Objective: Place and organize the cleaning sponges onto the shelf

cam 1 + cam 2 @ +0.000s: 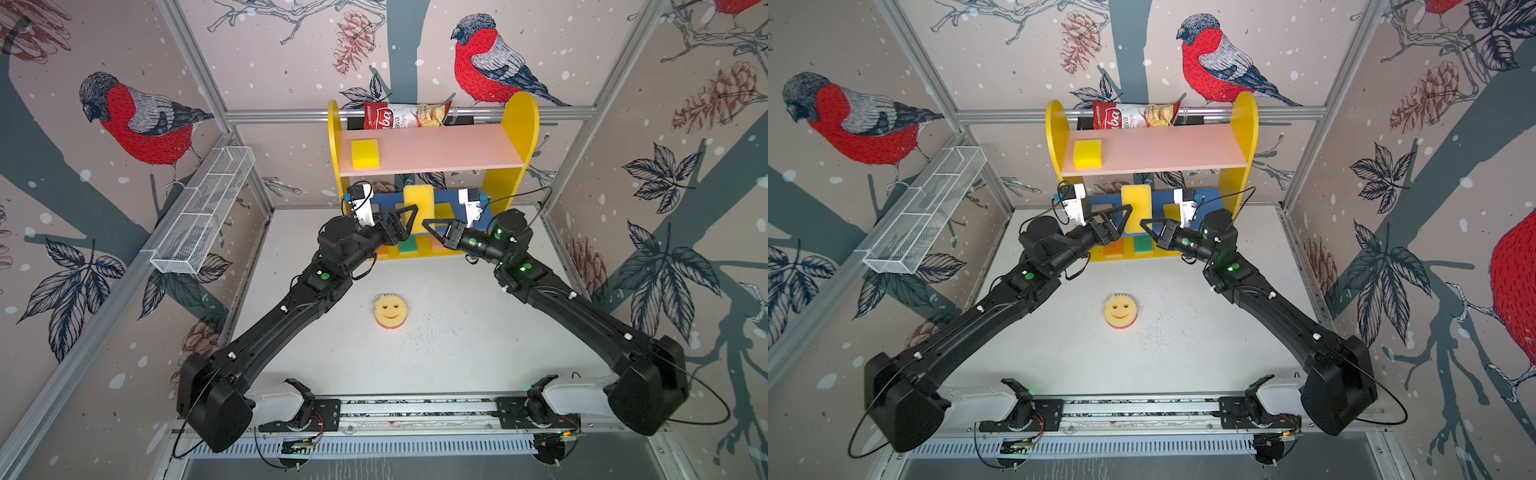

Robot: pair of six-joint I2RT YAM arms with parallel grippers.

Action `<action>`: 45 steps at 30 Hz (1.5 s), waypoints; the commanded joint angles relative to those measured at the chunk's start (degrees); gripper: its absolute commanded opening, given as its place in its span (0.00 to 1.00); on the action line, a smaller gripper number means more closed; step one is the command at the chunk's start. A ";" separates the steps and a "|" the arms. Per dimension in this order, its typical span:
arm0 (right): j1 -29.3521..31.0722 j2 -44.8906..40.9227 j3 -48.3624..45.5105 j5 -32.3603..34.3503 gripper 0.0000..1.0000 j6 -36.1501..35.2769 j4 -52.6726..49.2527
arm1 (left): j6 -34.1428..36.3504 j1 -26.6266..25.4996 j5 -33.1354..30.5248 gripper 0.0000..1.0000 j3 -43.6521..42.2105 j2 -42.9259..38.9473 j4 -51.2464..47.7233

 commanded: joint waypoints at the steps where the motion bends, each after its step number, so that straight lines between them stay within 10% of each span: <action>1: -0.37 2.21 5.89 4.19 0.00 -6.68 -8.20 | 5.46 0.10 -8.02 0.92 -0.69 -3.48 -2.45; 11: -1.46 15.46 30.62 11.08 0.00 -12.39 -25.45 | 14.69 0.14 -38.04 0.94 -8.50 -20.27 -11.87; 20: -3.20 32.03 57.17 10.10 0.00 -14.63 -37.77 | 20.43 0.14 -51.74 0.93 -13.28 -31.55 -14.34; 33: -5.03 40.61 66.63 5.44 0.03 -10.65 -38.04 | 21.51 0.14 -55.42 0.93 -14.42 -32.90 -15.53; 45: -5.64 40.73 65.73 5.96 0.28 -11.36 -39.27 | 19.95 0.19 -54.72 0.93 -14.84 -31.31 -15.03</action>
